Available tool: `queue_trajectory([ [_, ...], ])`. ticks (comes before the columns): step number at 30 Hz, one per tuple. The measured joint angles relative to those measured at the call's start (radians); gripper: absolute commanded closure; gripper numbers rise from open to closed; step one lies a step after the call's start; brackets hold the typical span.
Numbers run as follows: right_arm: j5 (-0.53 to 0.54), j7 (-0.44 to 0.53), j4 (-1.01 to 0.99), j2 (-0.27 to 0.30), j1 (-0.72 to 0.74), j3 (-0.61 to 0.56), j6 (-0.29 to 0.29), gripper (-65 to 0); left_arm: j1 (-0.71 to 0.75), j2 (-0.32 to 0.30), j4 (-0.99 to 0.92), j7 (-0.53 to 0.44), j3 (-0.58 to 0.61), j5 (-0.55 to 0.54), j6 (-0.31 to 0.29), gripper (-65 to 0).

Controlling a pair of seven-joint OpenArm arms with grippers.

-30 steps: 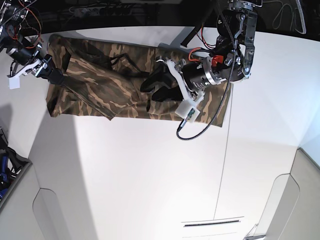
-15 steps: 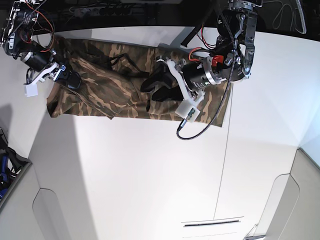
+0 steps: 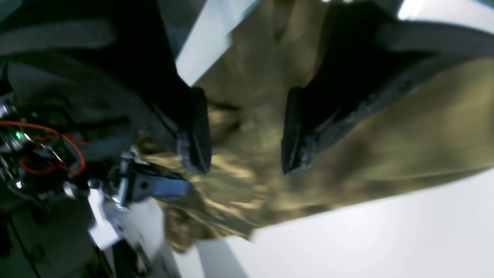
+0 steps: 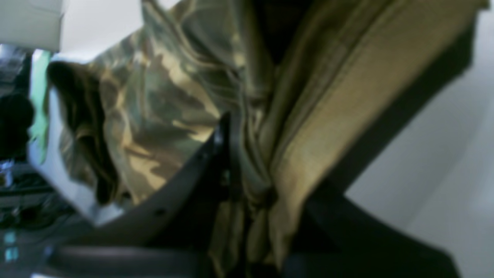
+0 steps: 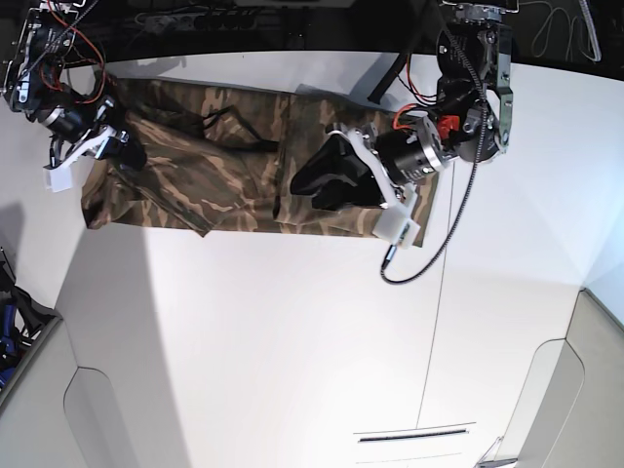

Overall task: Fold the T-shirt properly
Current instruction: 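Grasp one strip end with the left gripper, fold toward right gripper, then fold the other end of the strip over with the right gripper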

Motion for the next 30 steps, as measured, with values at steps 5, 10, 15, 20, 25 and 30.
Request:
queue_trajectory([
  [5, 0.02, -0.031, -0.001, 0.067, 0.027, 0.077, -0.002, 0.0, 0.0, -0.001, 0.0, 0.06, -0.11, -0.011, -0.007, -33.1],
  [10, 0.112, -0.082, -0.001, 0.165, 0.056, 0.082, -0.003, 0.0, 0.02, -0.04, 0.0, 0.075, -0.156, -0.01, -0.009, -33.1],
  [15, 0.153, -0.157, 0.009, 0.195, 0.135, 0.082, -0.003, 0.0, 0.082, -0.047, 0.0, 0.071, -0.155, 0.019, -0.01, -33.1],
  [20, 0.169, -0.163, 0.099, 0.146, 0.209, 0.082, -0.003, 0.0, 0.141, -0.044, 0.0, 0.026, -0.154, 0.02, -0.01, -33.1],
  [25, 0.126, -0.17, 0.254, 0.018, 0.227, 0.04, -0.002, 0.0, 0.156, -0.003, -0.001, 0.024, -0.141, 0.047, -0.01, -33.1],
  [30, 0.013, -0.147, 0.396, -0.072, 0.226, -0.118, -0.003, 0.0, 0.154, 0.008, -0.003, 0.002, -0.092, 0.086, -0.01, -33.1],
])
